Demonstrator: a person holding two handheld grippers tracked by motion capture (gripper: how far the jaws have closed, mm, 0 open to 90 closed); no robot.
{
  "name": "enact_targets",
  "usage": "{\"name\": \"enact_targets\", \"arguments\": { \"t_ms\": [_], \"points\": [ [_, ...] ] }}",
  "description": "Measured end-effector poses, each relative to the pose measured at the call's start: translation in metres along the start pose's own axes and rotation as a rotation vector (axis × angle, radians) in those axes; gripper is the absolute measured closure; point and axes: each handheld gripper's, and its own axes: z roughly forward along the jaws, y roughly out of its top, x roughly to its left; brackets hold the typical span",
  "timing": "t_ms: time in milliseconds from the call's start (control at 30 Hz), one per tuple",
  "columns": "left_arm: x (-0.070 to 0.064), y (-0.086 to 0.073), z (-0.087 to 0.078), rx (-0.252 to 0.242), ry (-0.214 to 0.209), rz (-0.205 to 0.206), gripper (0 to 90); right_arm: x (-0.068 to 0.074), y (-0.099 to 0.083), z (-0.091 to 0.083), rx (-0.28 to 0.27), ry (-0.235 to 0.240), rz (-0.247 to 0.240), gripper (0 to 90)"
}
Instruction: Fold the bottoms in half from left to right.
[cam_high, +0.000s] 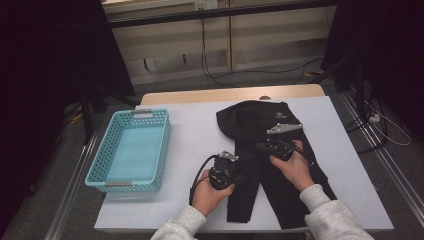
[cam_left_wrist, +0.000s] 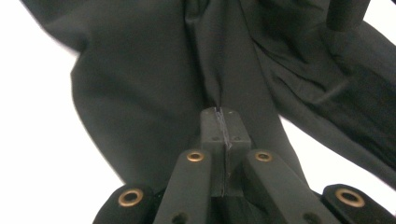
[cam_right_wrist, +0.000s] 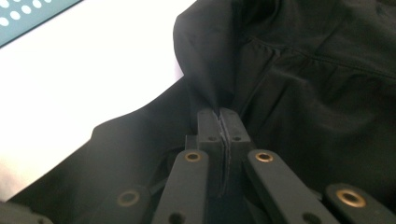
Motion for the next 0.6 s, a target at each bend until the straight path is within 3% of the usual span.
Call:
{"name": "enact_targets", "arguments": {
  "t_ms": [133, 200, 267, 333, 467, 600],
  "points": [
    [0.007, 0.002, -0.017, -0.029, -0.017, -0.032, 90.0, -0.005, -0.005, -0.009, 0.018, -0.009, -0.009, 89.5],
    [0.009, 0.002, -0.021, -0.044, -0.027, -0.051, 90.0, -0.005, -0.009, -0.013, 0.037, -0.015, -0.036, 89.2],
    [0.01, 0.003, -0.023, -0.048, -0.024, -0.049, 90.0, -0.004, -0.01, -0.011, 0.025, 0.0, -0.054, 80.6],
    [0.01, 0.003, -0.022, -0.048, -0.027, -0.052, 90.0, 0.0, -0.006, -0.007, 0.015, -0.026, -0.115, 74.2],
    [0.012, 0.002, -0.022, -0.045, -0.029, -0.059, 90.0, 0.008, 0.007, 0.008, -0.007, -0.014, -0.155, 64.4],
    [0.013, 0.002, -0.023, -0.052, -0.031, -0.062, 90.0, 0.017, 0.022, 0.025, -0.01, -0.009, -0.187, 61.3]
  ]
}}
